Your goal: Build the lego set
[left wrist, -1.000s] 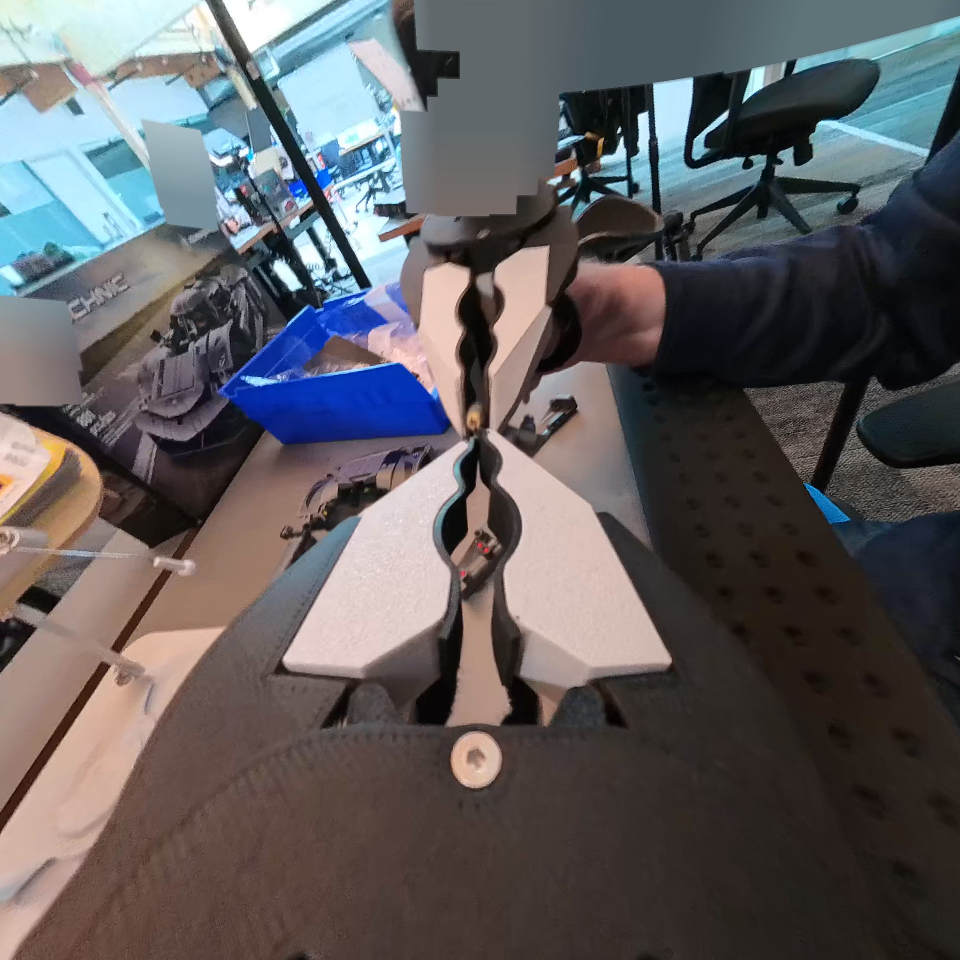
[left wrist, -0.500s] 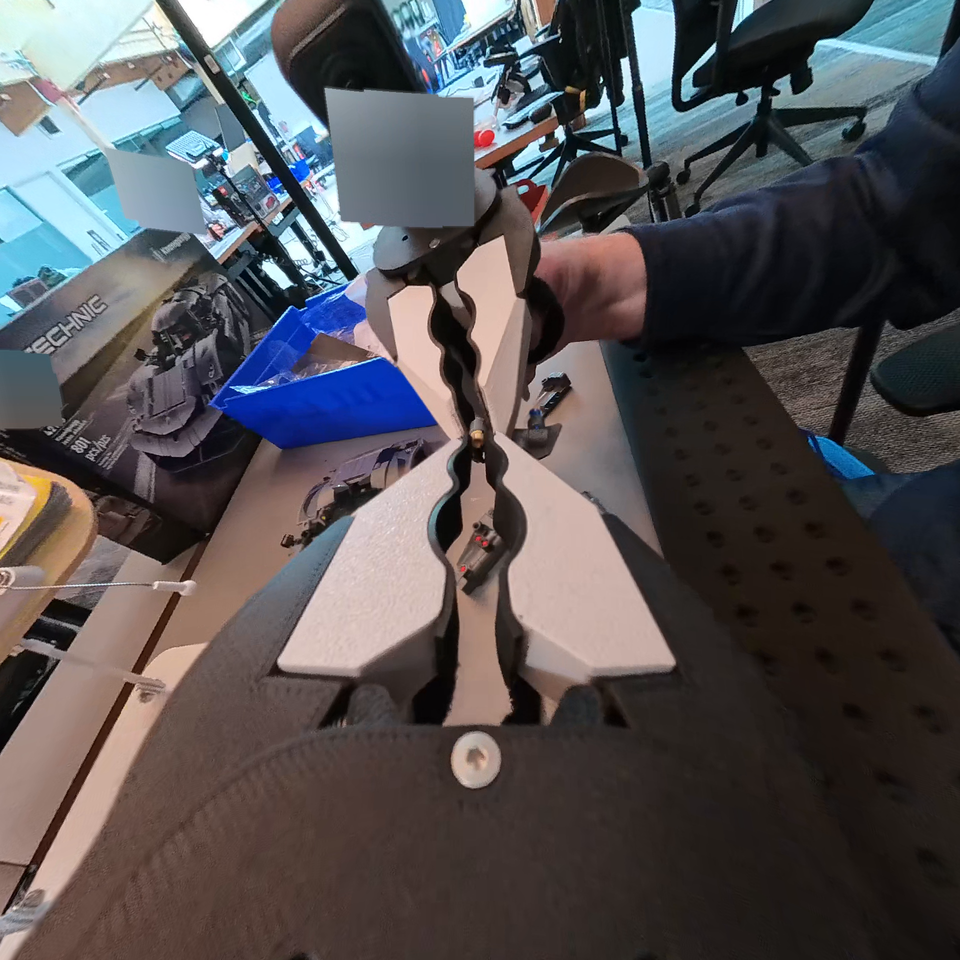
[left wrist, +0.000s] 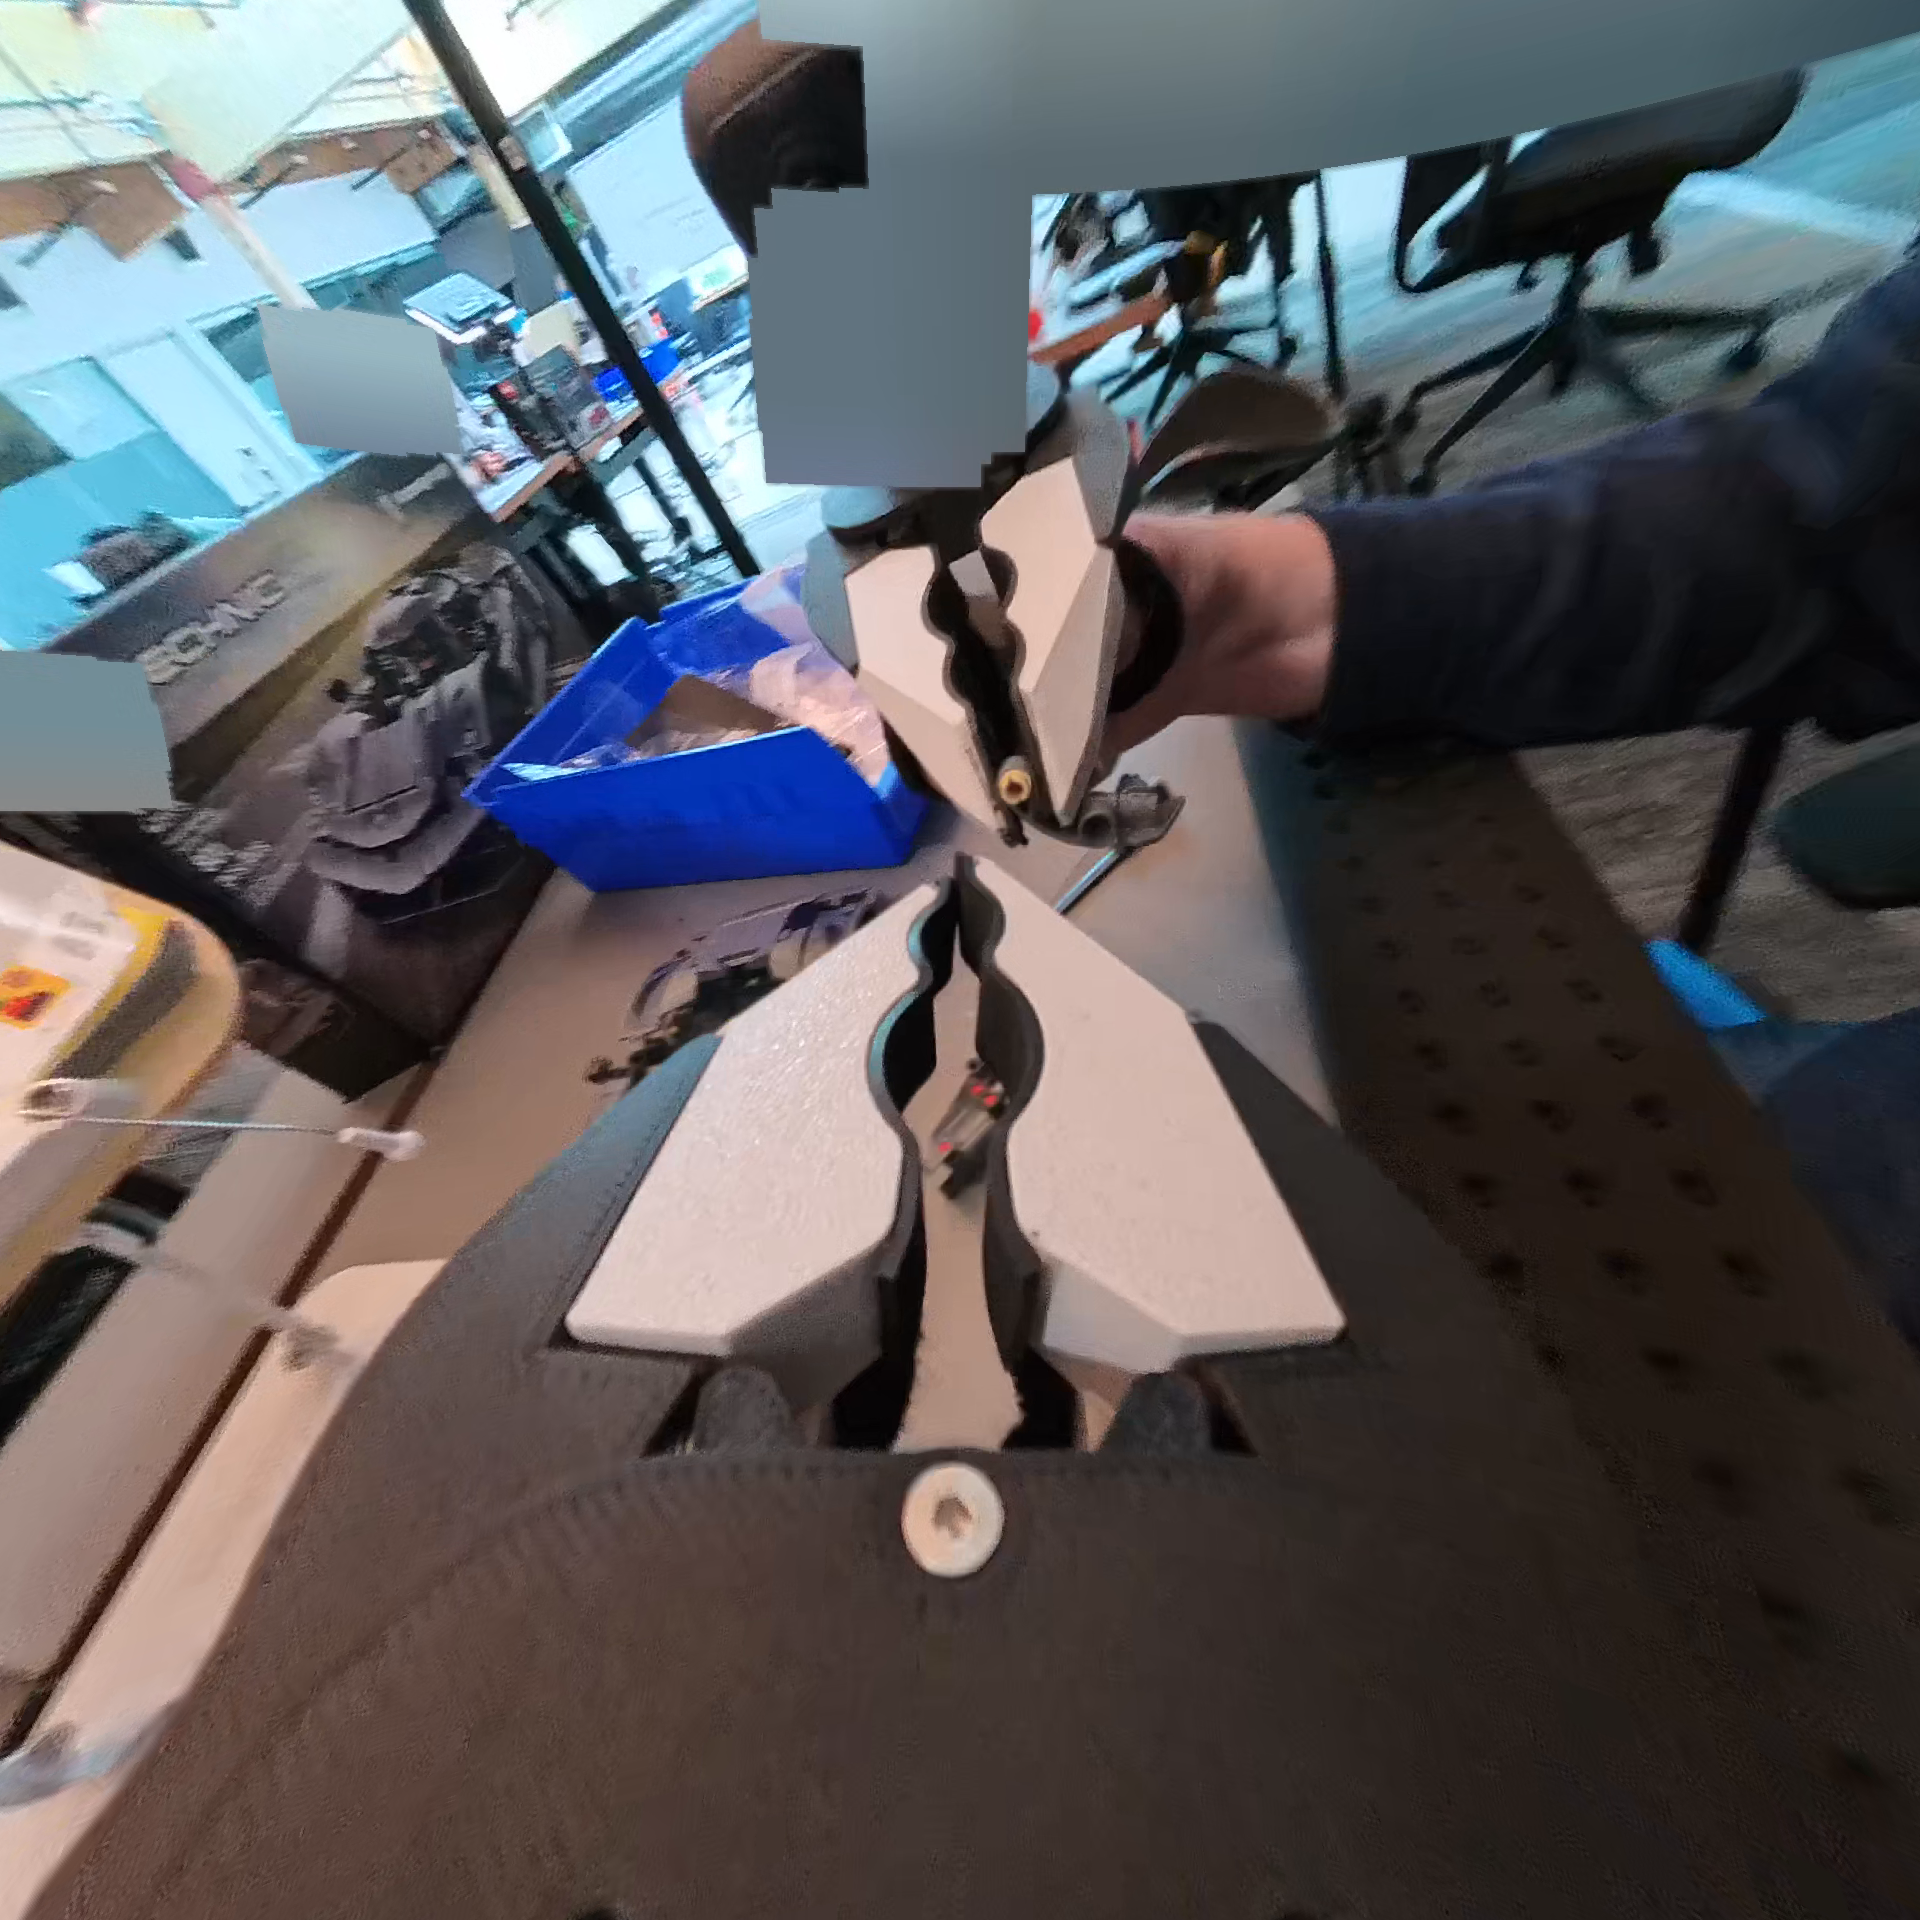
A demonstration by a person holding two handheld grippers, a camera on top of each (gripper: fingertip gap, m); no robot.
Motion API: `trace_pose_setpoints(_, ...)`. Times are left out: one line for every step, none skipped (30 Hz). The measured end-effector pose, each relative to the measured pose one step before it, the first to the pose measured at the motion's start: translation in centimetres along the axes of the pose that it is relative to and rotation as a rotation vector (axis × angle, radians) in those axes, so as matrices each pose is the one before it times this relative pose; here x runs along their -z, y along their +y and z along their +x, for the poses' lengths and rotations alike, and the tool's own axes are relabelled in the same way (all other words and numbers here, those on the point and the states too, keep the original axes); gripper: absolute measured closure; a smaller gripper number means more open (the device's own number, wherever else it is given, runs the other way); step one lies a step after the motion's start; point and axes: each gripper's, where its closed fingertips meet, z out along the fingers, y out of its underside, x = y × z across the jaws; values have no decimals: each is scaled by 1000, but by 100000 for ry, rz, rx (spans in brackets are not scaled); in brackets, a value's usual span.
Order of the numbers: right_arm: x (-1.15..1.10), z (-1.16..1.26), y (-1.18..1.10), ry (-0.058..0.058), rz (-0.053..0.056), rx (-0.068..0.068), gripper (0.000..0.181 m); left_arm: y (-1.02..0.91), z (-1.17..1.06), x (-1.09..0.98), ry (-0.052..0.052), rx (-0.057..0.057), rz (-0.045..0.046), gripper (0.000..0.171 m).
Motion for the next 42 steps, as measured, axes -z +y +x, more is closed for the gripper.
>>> trace_pose_setpoints(-103, 305, 41, 724, 707, -1597, 177, 70, 105, -136, -189, -1790, -478, 171)
trace_pose_setpoints(-5, 233, -58, 926, 649, -597, 177, -87, 352, -203, 2014, 824, 779, 171)
trace_pose_setpoints(60, 190, -140, 1395, 697, 710, 177, 238, -138, -191, -1014, 335, -1360, 169)
trace_pose_setpoints(115, 135, -232, 1258, 1399, 1062, 177, 256, -160, -109, -877, 162, -1523, 162)
trace_pose_setpoints(109, 130, -291, 1182, 1794, 948, 177, 162, -31, -80, 748, 2118, -707, 157)
trace_pose_setpoints(78, 239, -139, 2165, 624, 1623, 177, 102, 3, -81, 1141, 2629, -16, 156)
trace_pose_setpoints(42, 312, -11, 3049, -449, 2447, 177, 263, -123, -163, 316, 2512, -1069, 154)
trace_pose_setpoints(22, 227, -67, 2863, -92, 2733, 177, 287, -79, -189, 355, 2001, -1463, 152)
trace_pose_setpoints(-22, 203, -88, 2870, 13, 2951, 177, 92, 159, -176, 1524, 1636, -337, 150)
trace_pose_setpoints(-77, 179, 19, 2697, -626, 3076, 177, -39, 121, -185, 1406, 2383, 415, 149)
trace_pose_setpoints(-97, 113, 29, 2076, -623, 2587, 177, 67, -43, -193, 305, 2581, -210, 148)
trace_pose_setpoints(-88, 86, -32, 1684, -25, 2276, 177, 3, 91, -162, 1027, 1788, 252, 148)
trace_pose_setpoints(-68, 121, -61, 1964, 60, 2332, 177, -72, -2, -99, 571, 2075, 574, 144)
trace_pose_setpoints(-93, 157, 32, 2702, -916, 3307, 178, -191, 36, -65, 928, 2623, 1142, 144)
trace_pose_setpoints(-183, 85, 134, 2799, -1863, 4349, 177, -153, 98, -74, 1516, 2799, 1211, 143)
trace_pose_setpoints(-240, -63, 130, 1972, -1673, 3670, 178, -41, -142, -123, 1, 2999, 504, 145)
trace_pose_setpoints(-203, -66, -8, 1463, -666, 2478, 177, -67, -166, -74, -334, 2237, 699, 148)
trace_pose_setpoints(-95, 24, -115, 1474, -44, 1713, 178, -58, 129, -19, 1295, 1221, 594, 150)
trace_pose_setpoints(-39, 42, -107, 912, -100, 939, 178, -98, -11, 78, 315, 881, 857, 152)
trace_pose_setpoints(-25, -19, -58, 27, 112, 6, 178, 13, -76, 27, 205, 1191, 27, 154)
trace_pose_setpoints(-15, 10, -36, -56, 523, -724, 177, 157, -124, -4, 56, 1569, -968, 157)
trace_pose_setpoints(28, 15, -90, -310, 802, -1056, 177, -73, -79, 37, -244, 549, 700, 159)
trace_pose_setpoints(59, -9, -79, -696, 436, -1279, 177, -108, -2, 19, -9, 388, 842, 160)
trace_pose_setpoints(56, 29, -52, -201, 251, -971, 177, -43, -56, 29, -510, -40, 69, 162)
trace_pose_setpoints(36, 29, -40, -148, 204, -1001, 177, -62, -144, 83, -1252, -834, -31, 163)
trace_pose_setpoints(53, -43, -31, -1294, 113, -2366, 177, -7, -113, 33, -1711, -1938, -399, 164)
trace_pose_setpoints(77, -85, -72, -2011, 634, -3731, 176, 22, -39, 23, -1944, -3155, -1009, 164)
trace_pose_setpoints(35, 5, -14, -1816, 685, -4780, 176, -37, -84, 54, -2310, -3661, -1091, 164)
trace_pose_setpoints(3, -10, 67, -2390, 597, -5267, 176, 130, -306, 76, -3596, -4754, -2156, 165)
trace_pose_setpoints(53, -125, -26, -3622, 1489, -4699, 175, 96, -84, 45, -2346, -4951, -1578, 165)
trace_pose_setpoints(124, -61, -65, -3407, 1706, -4789, 175, -61, 57, -2, -1107, -2263, -416, 164)
trace_pose_setpoints(96, 122, -73, -1259, 1598, -3646, 175, -79, -28, -60, -947, -1007, 172, 164)
trace_pose_setpoints(50, 190, -104, 50, 1714, -2457, 175, -55, -81, -51, -208, 414, 75, 163)
trace_pose_setpoints(88, 172, -153, -350, 2104, -2822, 176, -146, 95, -37, 1464, 2040, 1168, 161)
trace_pose_setpoints(147, 306, -153, -21, 2408, -3552, 176, -295, 53, 2, 1736, 3317, 2843, 158)
trace_pose_setpoints(129, 412, -117, 165, 2420, -4247, 177, -315, -245, 123, -135, 3458, 2855, 155)
trace_pose_setpoints(32, 258, -100, -701, 2369, -4433, 177, -301, -310, 163, -1325, 1333, 2031, 153)
trace_pose_setpoints(-82, 129, -54, -896, 1860, -3369, 177, -188, -147, 96, -574, 243, 1108, 153)
trace_pose_setpoints(-110, 206, 80, 534, 609, -1467, 177, 52, -70, -44, 198, 1133, -158, 152)
trace_pose_setpoints(-107, 236, 156, 1482, -382, 299, 177, 287, -181, -60, -518, 1182, -1390, 152)
trace_pose_setpoints(-81, 52, 71, 778, -425, 1133, 177, 196, -163, 73, -642, 102, -853, 152)
trace_pose_setpoints(-58, -51, -56, 494, 26, 1047, 177, 11, -2, 107, 504, 672, 154, 153)
